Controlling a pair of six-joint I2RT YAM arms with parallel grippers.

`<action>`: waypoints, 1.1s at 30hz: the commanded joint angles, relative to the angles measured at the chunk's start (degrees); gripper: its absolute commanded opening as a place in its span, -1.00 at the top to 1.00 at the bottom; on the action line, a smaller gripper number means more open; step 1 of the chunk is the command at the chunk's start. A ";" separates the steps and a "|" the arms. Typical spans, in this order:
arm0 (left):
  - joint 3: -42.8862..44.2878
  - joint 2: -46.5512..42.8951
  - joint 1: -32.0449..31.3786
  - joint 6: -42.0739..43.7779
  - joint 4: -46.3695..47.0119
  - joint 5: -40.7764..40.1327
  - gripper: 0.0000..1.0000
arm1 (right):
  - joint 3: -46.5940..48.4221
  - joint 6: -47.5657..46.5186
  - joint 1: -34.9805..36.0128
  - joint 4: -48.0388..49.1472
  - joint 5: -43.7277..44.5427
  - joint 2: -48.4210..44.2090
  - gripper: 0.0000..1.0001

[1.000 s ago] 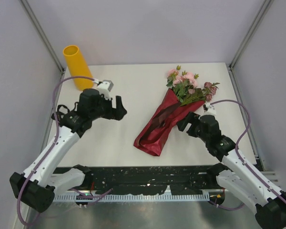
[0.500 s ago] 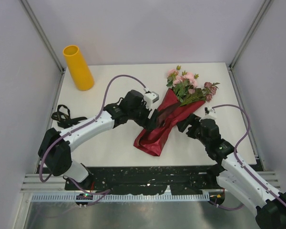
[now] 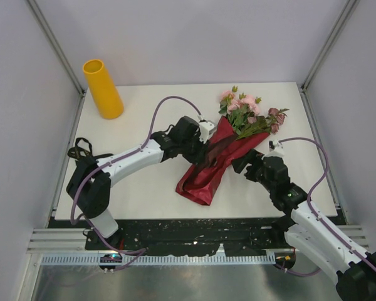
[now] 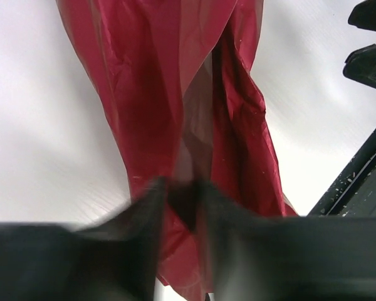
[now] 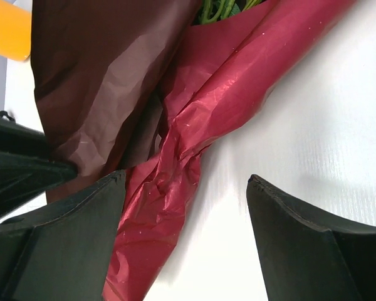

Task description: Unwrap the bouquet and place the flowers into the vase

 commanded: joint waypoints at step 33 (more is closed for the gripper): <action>-7.32 0.60 15.28 -14.05 -3.56 -20.49 1.00 | 6.22 3.99 -5.61 13.79 2.72 27.44 -0.50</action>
